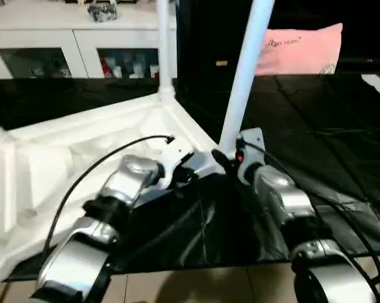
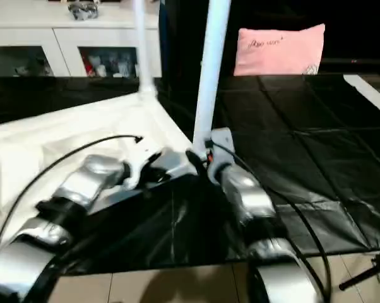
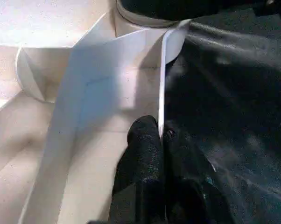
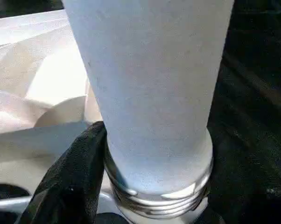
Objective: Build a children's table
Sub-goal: Rotate leg to tighten
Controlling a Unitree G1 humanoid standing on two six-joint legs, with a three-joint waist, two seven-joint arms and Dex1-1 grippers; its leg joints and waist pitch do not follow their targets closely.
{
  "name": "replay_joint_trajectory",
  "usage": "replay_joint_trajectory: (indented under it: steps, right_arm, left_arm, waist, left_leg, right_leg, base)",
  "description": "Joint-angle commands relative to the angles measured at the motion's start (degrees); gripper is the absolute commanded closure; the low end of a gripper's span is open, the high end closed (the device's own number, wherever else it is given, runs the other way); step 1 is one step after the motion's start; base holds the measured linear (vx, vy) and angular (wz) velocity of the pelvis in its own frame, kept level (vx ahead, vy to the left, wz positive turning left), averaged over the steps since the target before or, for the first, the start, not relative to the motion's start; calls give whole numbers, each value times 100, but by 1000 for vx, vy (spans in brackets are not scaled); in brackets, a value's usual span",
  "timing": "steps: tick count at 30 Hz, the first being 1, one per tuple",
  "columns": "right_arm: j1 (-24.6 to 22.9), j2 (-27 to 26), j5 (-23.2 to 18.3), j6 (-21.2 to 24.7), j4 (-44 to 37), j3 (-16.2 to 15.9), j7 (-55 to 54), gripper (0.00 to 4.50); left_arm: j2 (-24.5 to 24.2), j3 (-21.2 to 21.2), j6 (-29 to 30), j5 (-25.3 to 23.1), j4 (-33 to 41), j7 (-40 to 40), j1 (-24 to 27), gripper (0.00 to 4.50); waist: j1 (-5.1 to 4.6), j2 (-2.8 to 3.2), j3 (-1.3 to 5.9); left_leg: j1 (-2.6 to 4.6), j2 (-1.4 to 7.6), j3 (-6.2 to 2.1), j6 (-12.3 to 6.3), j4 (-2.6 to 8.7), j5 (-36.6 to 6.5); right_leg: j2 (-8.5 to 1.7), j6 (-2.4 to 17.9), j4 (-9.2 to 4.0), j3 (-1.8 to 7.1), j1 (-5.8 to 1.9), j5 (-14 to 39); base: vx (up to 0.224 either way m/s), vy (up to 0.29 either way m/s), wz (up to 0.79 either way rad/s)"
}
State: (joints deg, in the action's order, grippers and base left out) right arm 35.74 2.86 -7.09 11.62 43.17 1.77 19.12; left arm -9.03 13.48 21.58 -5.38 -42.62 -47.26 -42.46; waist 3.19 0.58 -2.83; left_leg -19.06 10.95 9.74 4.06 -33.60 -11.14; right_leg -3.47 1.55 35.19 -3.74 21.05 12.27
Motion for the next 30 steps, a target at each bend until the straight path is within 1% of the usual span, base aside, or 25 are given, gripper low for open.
replay_joint_trajectory:
  steps: [1,2,3,5,6,7,8,9,10,11,12,13,14,15,16,17,18,19,21,22,23,26,27,28,30]
  right_arm:
    - [-157,-562,-81,165,393,-351,353,117]
    - [-180,-535,-118,109,350,-301,390,103]
    - [-180,-535,-118,109,350,-301,390,100]
    - [-314,-388,-180,-36,151,-245,535,93]
    - [-346,-339,-172,-103,122,-243,559,93]
    - [-434,-237,-179,-134,32,-230,621,63]
    - [-556,-110,-193,-192,-115,-210,756,57]
    - [-556,-110,-193,-192,-115,-210,756,57]
    - [-717,49,-225,-250,-340,-193,980,51]
    - [-717,49,-225,-250,-340,-193,980,51]
    - [-940,286,-258,-315,-679,-211,1380,21]
    - [-1007,377,-263,-295,-779,-237,1506,13]
    - [-1026,403,-264,-290,-807,-244,1542,11]
    - [-1107,535,-253,-269,-920,-284,1688,11]
    - [-1190,676,-257,-306,-1036,-303,1835,7]
    - [-1289,878,-336,-280,-1235,-300,2105,3]
    - [-1348,1004,-397,-264,-1362,-292,2280,3]
    - [-1431,1227,-467,-260,-1583,-297,2605,3]
    - [-1490,1420,-495,-264,-1751,-318,2883,3]
    - [-1551,1672,-515,-291,-1947,-364,3248,3]
    - [-1571,1786,-530,-296,-2025,-391,3421,3]
    - [-1605,2098,-598,-297,-2215,-479,3897,3]
    - [-1614,2244,-661,-259,-2335,-523,4175,3]
    - [-1611,2264,-668,-265,-2349,-532,4220,3]
    - [-1582,2326,-660,-361,-2373,-581,4365,3]
  left_arm:
    - [269,61,-89,-39,-80,433,-260,450]
    - [239,57,-111,-45,-102,427,-268,450]
    - [239,57,-111,-45,-102,427,-268,450]
    - [135,61,-196,-74,-145,324,-260,450]
    - [108,62,-216,-88,-171,298,-262,450]
    - [42,72,-222,-87,-208,194,-250,450]
    - [-50,91,-335,-104,-248,91,-231,450]
    - [-50,91,-335,-104,-248,91,-231,450]
    - [-165,108,-445,-120,-286,-37,-206,450]
    - [-165,108,-445,-120,-286,-37,-206,450]
    - [-318,123,-545,-90,-325,-308,-171,450]
    - [-374,146,-535,-89,-337,-415,-162,450]
    - [-390,153,-533,-88,-340,-445,-159,450]
    - [-479,217,-613,-112,-340,-615,-139,450]
    - [-561,259,-720,-136,-340,-741,-114,450]
    - [-669,310,-936,-132,-324,-994,-75,450]
    - [-735,338,-1091,-124,-312,-1157,-49,450]
    - [-847,408,-1360,-116,-316,-1470,-21,450]
    - [-950,489,-1654,-127,-332,-1748,2,450]
    - [-1068,571,-1895,-124,-352,-2117,16,450]
    - [-1106,586,-1968,-99,-356,-2275,13,450]
    - [-1200,644,-1994,-63,-401,-2593,-49,450]
    - [-1252,690,-2148,-82,-457,-2732,-93,450]
    - [-1260,695,-2173,-83,-464,-2758,-100,450]
    - [-1301,733,-2290,-76,-461,-2922,-117,450]
  waist:
    - [13,39,277]
    - [11,36,281]
    - [13,28,279]
    - [14,33,276]
    - [26,18,281]
    - [22,13,277]
    - [23,13,277]
    - [24,6,274]
    - [35,18,274]
    - [35,18,274]
    - [33,6,277]
    - [37,8,287]
    - [44,-4,300]
    - [38,2,315]
    - [45,-1,335]
    - [45,-1,335]
    - [71,-4,365]
    - [77,-6,365]
    - [89,-7,375]
    - [105,-4,380]
    - [107,-3,375]
    - [167,3,359]
    - [185,10,358]
    - [226,3,357]
    - [245,8,357]
  left_leg:
    - [-12,218,-102,18,464,-1547]
    - [-11,213,-94,0,460,-1513]
    - [-19,212,-94,-33,462,-1469]
    - [-23,208,-90,-60,463,-1475]
    - [-39,208,-88,-101,464,-1404]
    - [-51,210,-92,-115,472,-1355]
    - [-50,208,-88,-126,473,-1344]
    - [-47,209,-82,-162,473,-1352]
    - [-56,214,-87,-174,480,-1340]
    - [-56,214,-87,-174,480,-1340]
    - [-70,214,-90,-201,482,-1236]
    - [-72,217,-78,-229,464,-1181]
    - [-81,218,-86,-247,461,-1097]
    - [-107,217,-89,-290,451,-922]
    - [-114,216,-76,-340,420,-773]
    - [-114,216,-76,-340,420,-773]
    - [-139,218,-70,-478,384,-488]
    - [-149,219,-69,-552,373,-347]
    - [-147,217,-62,-614,357,-335]
    - [-147,226,-61,-682,345,-272]
    - [-149,234,-54,-695,344,-294]
    - [-126,261,-32,-684,344,-478]
    - [-118,269,-31,-662,346,-501]
    - [-117,274,-27,-622,348,-545]
    - [-123,273,-37,-569,352,-554]
  right_leg:
    - [-506,1059,-550,317,-134,1626]
    - [-505,1082,-549,319,-137,1546]
    - [-505,1101,-543,316,-149,1492]
    - [-507,1094,-553,314,-150,1522]
    - [-518,1050,-561,315,-169,1538]
    - [-515,1037,-565,311,-171,1566]
    - [-512,1025,-573,308,-174,1597]
    - [-502,986,-583,314,-169,1636]
    - [-515,974,-592,313,-177,1653]
    - [-515,974,-592,313,-177,1653]
    - [-502,1005,-575,310,-186,1523]
    - [-504,1027,-562,317,-189,1396]
    - [-504,1037,-549,314,-212,1283]
    - [-501,1108,-516,311,-218,1011]
    - [-500,1176,-492,309,-221,718]
    - [-500,1176,-492,309,-221,718]
    - [-495,1275,-437,306,-239,168]
    - [-489,1357,-394,300,-235,-165]
    - [-475,1378,-375,297,-245,-360]
    - [-463,1436,-343,279,-237,-596]
    - [-463,1447,-335,277,-235,-613]
    - [-484,1500,-356,277,-216,-347]
    - [-489,1507,-356,278,-208,-285]
    - [-492,1503,-356,284,-206,-186]
    - [-503,1498,-356,278,-208,-130]
  base:
    - [0,0,0]
    - [0,0,0]
    - [0,0,0]
    - [0,0,0]
    - [0,0,0]
    - [0,0,0]
    - [0,0,0]
    - [0,0,0]
    - [0,0,0]
    - [0,0,0]
    - [0,0,0]
    - [0,0,0]
    - [0,0,0]
    - [0,0,0]
    - [0,0,0]
    - [0,0,0]
    - [0,0,0]
    - [0,0,0]
    - [0,0,0]
    - [0,0,0]
    - [0,0,0]
    - [0,0,0]
    - [0,0,0]
    - [0,0,0]
    - [0,0,0]
